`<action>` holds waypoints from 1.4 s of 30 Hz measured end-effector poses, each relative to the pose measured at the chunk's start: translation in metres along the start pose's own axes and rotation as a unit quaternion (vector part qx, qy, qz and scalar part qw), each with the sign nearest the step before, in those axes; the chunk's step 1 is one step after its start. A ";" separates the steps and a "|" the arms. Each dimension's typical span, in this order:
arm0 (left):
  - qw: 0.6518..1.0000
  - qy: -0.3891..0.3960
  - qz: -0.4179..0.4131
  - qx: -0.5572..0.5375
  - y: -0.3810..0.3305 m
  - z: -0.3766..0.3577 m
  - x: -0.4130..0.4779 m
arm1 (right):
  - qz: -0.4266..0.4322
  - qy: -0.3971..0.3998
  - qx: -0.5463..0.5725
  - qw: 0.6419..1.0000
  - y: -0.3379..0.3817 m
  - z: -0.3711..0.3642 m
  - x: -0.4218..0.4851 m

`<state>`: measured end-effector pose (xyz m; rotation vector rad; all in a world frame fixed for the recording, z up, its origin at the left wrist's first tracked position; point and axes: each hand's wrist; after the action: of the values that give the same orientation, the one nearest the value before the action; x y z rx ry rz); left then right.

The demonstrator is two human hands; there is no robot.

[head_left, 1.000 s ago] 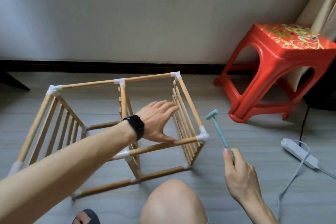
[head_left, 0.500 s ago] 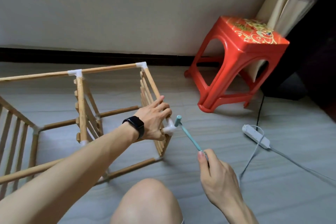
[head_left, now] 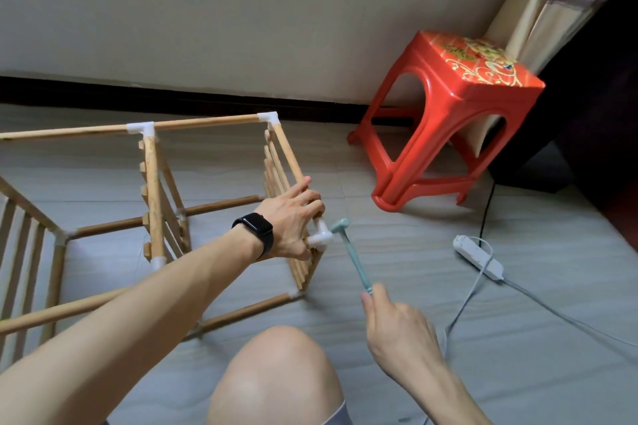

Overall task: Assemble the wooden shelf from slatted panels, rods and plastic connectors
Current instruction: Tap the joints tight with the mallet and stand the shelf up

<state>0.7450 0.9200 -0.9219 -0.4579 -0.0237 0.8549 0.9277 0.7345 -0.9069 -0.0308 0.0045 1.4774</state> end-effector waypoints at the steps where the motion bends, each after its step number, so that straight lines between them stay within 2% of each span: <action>1: 1.000 0.002 -0.001 -0.001 0.000 -0.001 0.000 | -0.017 -0.014 0.027 0.999 -0.001 -0.001 -0.002; 3: 1.000 -0.007 0.003 -0.010 0.003 0.000 -0.001 | -0.072 -0.079 0.070 0.992 -0.002 0.006 -0.005; 5: 1.000 -0.010 -0.004 -0.015 0.003 -0.001 -0.004 | -0.023 -0.023 0.024 0.999 0.003 0.005 -0.007; 7: 1.000 -0.013 -0.011 -0.015 0.004 -0.003 -0.005 | -0.034 0.052 0.028 0.998 -0.005 0.000 -0.007; 10: 0.999 -0.027 -0.029 -0.026 0.012 -0.013 -0.014 | -0.082 -0.061 0.164 0.981 -0.006 0.010 -0.006; 14: 0.996 -0.012 -0.091 0.016 0.021 -0.016 -0.036 | -0.082 -0.090 0.240 0.963 -0.003 0.020 0.015; 16: 0.995 0.014 -0.098 0.026 0.019 -0.001 -0.045 | -0.066 -0.084 0.272 0.956 0.001 0.021 0.031; 18: 0.996 0.004 -0.095 0.004 0.018 0.019 -0.047 | -0.061 -0.074 0.304 0.948 0.007 0.018 0.049; 21: 0.993 -0.110 -0.019 -0.034 0.030 0.045 -0.029 | -0.054 -0.039 0.313 0.948 0.020 0.015 0.080; 24: 0.963 -0.199 0.170 -0.059 0.057 0.055 -0.003 | -0.033 -0.018 0.292 0.956 0.036 0.012 0.115; 26: 0.935 -0.188 0.281 -0.101 0.076 0.054 0.010 | -0.012 -0.013 0.278 0.960 0.046 0.009 0.138; 28: 0.922 -0.153 0.341 -0.102 0.093 0.049 0.019 | 0.019 -0.019 0.259 0.966 0.055 0.008 0.157; 31: 0.915 -0.135 0.369 -0.096 0.107 0.042 0.030 | 0.063 -0.030 0.228 0.971 0.065 0.007 0.180; 36: 0.902 -0.243 0.345 -0.089 0.103 0.018 0.036 | 0.104 -0.043 0.197 0.974 0.075 0.007 0.209; 38: 0.898 -0.272 0.332 -0.099 0.105 0.011 0.035 | 0.119 -0.095 0.217 0.964 0.077 0.013 0.217; 41: 0.894 -0.295 0.326 -0.081 0.109 0.009 0.036 | 0.128 -0.234 0.268 0.926 0.082 0.017 0.220; 42: 0.894 -0.299 0.324 -0.076 0.110 0.008 0.036 | 0.129 -0.245 0.266 0.923 0.084 0.017 0.220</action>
<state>0.6882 1.0113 -0.9643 -0.3309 -0.5354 1.6408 0.8646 0.9619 -0.8965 0.8084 0.0033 1.6689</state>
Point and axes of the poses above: each hand's wrist, its own x-axis towards the middle knuckle, its own z-axis out of the back of the hand, y = z × x, and after that the axes turned 14 degrees about -x, right-handed
